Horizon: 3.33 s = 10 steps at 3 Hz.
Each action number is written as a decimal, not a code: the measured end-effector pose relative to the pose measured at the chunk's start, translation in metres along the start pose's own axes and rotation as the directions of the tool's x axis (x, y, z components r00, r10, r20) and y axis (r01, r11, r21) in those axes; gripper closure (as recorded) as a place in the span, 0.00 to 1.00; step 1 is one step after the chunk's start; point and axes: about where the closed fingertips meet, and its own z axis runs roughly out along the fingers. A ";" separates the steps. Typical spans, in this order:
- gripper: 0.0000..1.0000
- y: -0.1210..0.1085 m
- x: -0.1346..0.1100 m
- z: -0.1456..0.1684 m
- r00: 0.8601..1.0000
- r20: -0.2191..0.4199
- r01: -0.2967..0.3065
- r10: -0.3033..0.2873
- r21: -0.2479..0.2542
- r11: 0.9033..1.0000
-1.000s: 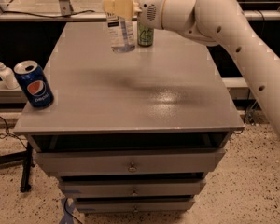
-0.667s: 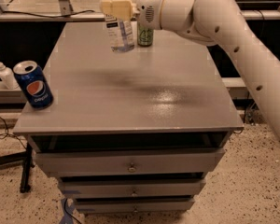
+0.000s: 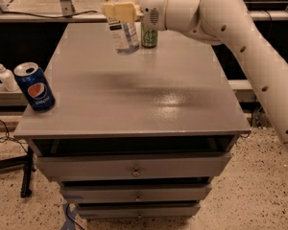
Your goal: Place blue plastic bottle upright
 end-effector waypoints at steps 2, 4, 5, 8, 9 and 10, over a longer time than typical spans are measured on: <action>1.00 0.017 0.047 -0.041 0.982 0.017 0.190 -0.190 -0.053 0.980; 1.00 0.034 0.082 -0.045 0.977 0.116 0.180 -0.177 -0.015 0.984; 1.00 0.037 0.087 -0.040 0.975 0.157 0.161 -0.160 0.002 0.987; 0.36 0.036 0.101 -0.053 0.981 0.167 0.090 -0.104 0.086 0.992; 0.13 0.036 0.100 -0.053 0.981 0.167 0.090 -0.104 0.086 0.992; 0.00 0.033 0.103 -0.061 0.985 0.147 0.077 -0.095 0.122 0.990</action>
Offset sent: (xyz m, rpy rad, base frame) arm -0.0556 -0.0593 -0.0840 -0.0882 -0.2415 0.0308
